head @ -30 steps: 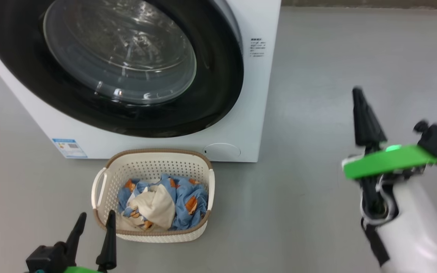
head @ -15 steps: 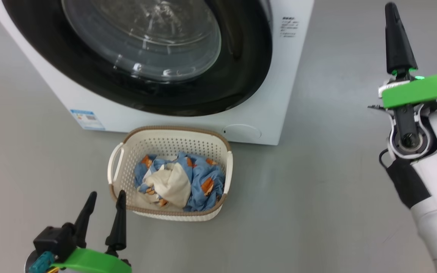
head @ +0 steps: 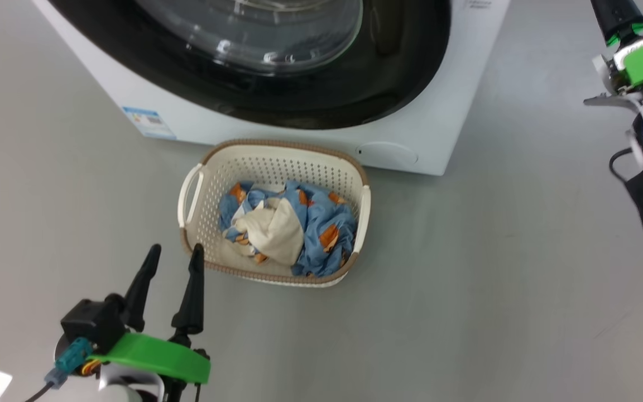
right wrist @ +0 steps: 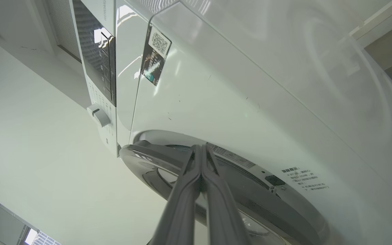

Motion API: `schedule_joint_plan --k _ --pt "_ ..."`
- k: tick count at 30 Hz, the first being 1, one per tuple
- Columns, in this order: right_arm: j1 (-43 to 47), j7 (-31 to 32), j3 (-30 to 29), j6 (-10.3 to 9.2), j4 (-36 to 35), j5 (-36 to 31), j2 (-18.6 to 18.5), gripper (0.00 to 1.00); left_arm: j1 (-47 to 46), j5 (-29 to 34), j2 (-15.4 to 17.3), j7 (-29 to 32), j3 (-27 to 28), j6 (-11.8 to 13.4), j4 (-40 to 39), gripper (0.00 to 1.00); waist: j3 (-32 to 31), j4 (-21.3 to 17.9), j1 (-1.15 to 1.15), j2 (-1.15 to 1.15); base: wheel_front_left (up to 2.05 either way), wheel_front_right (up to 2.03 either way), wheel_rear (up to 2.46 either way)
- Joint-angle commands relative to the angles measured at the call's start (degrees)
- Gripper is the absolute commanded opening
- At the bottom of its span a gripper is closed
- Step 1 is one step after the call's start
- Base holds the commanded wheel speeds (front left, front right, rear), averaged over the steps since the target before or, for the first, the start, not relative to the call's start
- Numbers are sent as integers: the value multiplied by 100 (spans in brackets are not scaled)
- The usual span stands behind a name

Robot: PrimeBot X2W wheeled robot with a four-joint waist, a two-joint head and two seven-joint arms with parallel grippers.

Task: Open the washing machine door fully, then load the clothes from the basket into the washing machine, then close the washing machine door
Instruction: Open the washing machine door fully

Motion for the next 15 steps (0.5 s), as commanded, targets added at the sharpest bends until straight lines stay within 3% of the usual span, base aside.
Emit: schedule_joint_plan --k 1,15 --pt "-111 138 70 9 -107 119 -14 0 -195 -40 88 -78 165 -9 -154 100 201 149 0 0 0 0 0" --pt "-821 2118 -48 9 571 950 -50 0 -587 -151 -1 -78 -42 -9 -213 100 745 398 0 0 0 0 0"
